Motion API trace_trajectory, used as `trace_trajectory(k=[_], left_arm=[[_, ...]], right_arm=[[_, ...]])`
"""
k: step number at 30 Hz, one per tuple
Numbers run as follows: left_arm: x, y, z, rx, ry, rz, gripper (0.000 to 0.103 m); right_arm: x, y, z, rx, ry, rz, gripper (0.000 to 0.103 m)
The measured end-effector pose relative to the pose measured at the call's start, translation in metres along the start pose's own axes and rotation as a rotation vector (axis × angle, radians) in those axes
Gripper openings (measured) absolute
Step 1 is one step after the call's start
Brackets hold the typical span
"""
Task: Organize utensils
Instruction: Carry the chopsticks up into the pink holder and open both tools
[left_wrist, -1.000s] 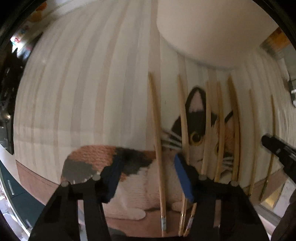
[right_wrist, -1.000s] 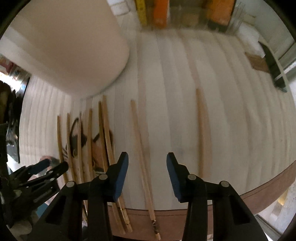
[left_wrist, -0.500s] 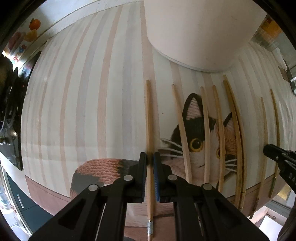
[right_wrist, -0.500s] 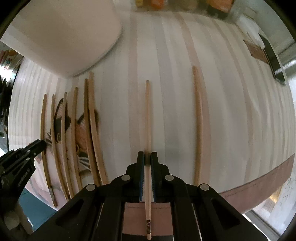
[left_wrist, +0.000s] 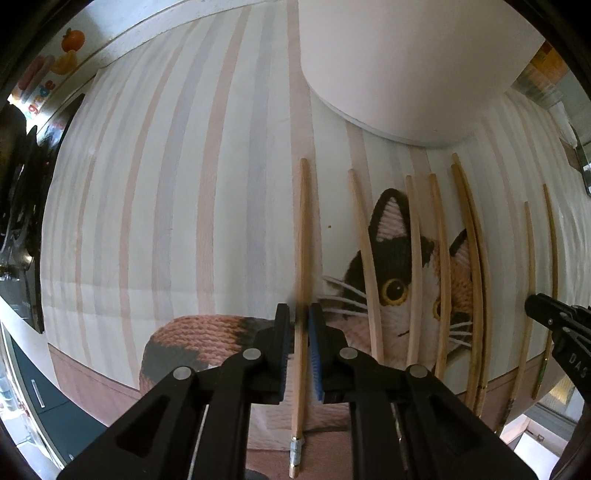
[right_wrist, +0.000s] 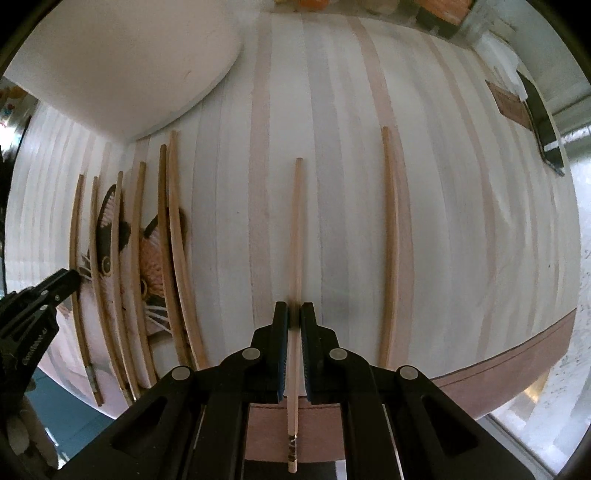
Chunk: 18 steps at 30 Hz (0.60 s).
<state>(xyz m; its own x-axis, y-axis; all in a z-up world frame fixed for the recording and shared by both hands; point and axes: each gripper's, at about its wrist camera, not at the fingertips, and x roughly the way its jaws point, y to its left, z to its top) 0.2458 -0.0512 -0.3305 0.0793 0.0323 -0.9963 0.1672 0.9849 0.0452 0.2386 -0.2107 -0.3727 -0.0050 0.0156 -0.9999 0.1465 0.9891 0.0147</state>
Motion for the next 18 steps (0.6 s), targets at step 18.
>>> trace_trajectory(k=[18], left_arm=[[-0.057,0.011,-0.003,-0.036,-0.182,0.059,0.005]], right_arm=[[-0.044,0.022,0.007,0.093,-0.181,0.041,0.007]])
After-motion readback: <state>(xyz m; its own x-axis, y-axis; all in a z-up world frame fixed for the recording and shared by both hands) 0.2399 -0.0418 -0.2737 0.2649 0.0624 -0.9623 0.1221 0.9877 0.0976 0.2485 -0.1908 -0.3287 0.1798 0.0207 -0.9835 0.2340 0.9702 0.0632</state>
